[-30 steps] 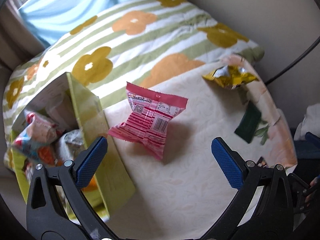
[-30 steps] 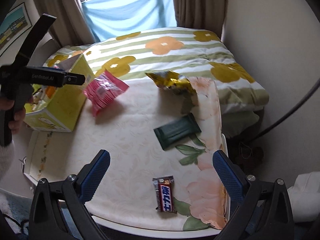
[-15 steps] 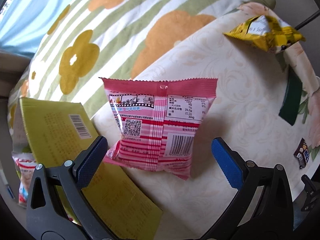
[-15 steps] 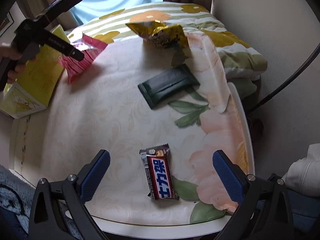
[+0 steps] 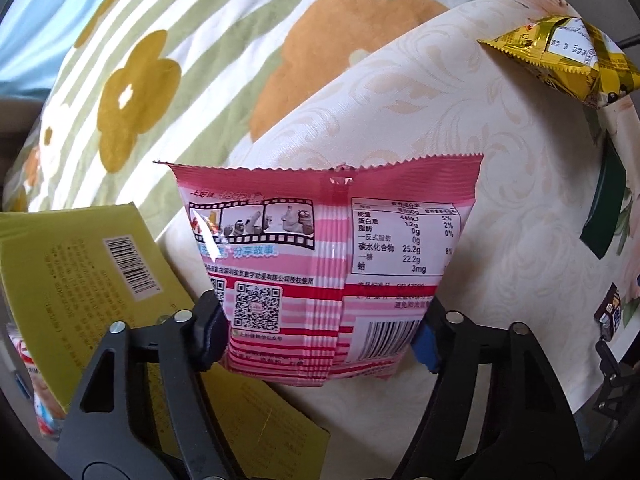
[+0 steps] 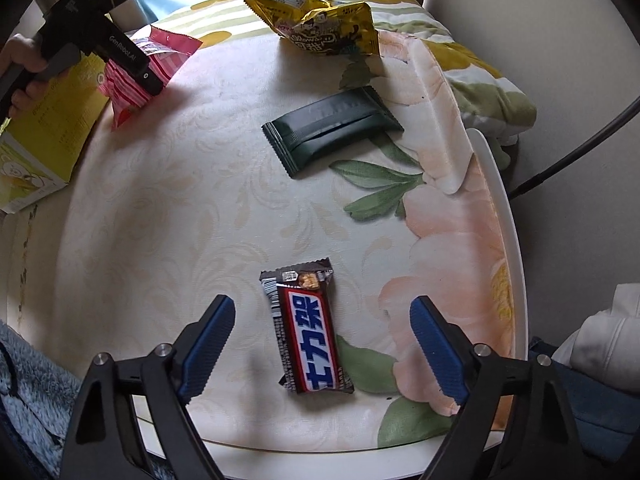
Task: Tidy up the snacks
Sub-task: 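Grasp the pink-striped packet with the left tool while the right tool grasps the chocolate bar, then carry the pink packet and chocolate bar over the yellow box and open the left tool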
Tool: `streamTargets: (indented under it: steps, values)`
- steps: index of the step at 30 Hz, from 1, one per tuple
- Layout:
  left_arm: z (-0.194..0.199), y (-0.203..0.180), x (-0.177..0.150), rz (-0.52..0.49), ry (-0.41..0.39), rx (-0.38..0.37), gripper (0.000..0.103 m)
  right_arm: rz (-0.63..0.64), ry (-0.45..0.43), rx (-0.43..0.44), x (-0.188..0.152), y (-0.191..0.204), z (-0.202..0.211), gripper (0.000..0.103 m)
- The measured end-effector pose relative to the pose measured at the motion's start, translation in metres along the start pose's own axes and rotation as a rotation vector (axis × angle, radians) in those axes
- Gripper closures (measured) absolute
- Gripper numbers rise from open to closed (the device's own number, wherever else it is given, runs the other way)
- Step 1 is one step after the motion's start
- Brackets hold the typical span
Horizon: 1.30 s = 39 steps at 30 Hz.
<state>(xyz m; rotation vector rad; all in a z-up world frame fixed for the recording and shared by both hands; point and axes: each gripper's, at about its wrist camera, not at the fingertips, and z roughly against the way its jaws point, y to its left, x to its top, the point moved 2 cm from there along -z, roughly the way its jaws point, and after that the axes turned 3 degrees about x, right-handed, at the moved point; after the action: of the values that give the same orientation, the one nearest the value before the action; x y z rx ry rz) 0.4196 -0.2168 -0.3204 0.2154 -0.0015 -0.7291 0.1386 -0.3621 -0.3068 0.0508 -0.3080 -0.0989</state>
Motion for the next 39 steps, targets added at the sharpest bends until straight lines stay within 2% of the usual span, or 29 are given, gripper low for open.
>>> streamTargets:
  steps: [1, 4, 12, 14, 17, 29, 34, 39]
  values:
    - [0.001, 0.001, 0.0, 0.003, -0.006, -0.006, 0.038, 0.004, 0.001, -0.002, 0.0, 0.0, 0.0, 0.018]
    - [0.003, 0.001, 0.0, 0.005, -0.023, -0.019, 0.041, 0.013, 0.014, 0.003, 0.001, -0.001, -0.005, 0.033]
    - [0.006, -0.002, -0.005, 0.015, -0.038, -0.043, 0.041, 0.053, 0.037, 0.004, -0.003, 0.002, -0.012, 0.055]
    - [0.007, -0.003, -0.007, 0.016, -0.043, -0.044, 0.041, 0.071, 0.033, 0.009, -0.004, 0.005, -0.011, 0.064]
    - [0.008, -0.002, -0.01, 0.023, -0.05, -0.049, 0.041, 0.092, 0.029, 0.011, -0.004, 0.008, -0.011, 0.074]
    - [0.04, -0.01, -0.021, 0.058, -0.118, -0.051, 0.041, 0.107, -0.04, 0.025, 0.006, 0.005, 0.006, 0.077]
    - [0.078, -0.01, -0.033, 0.102, -0.189, -0.069, 0.041, 0.099, -0.087, 0.045, 0.024, 0.002, 0.034, 0.077]
    - [0.124, -0.003, -0.057, 0.179, -0.275, -0.099, 0.041, 0.164, -0.161, 0.047, 0.052, 0.005, 0.071, 0.077]
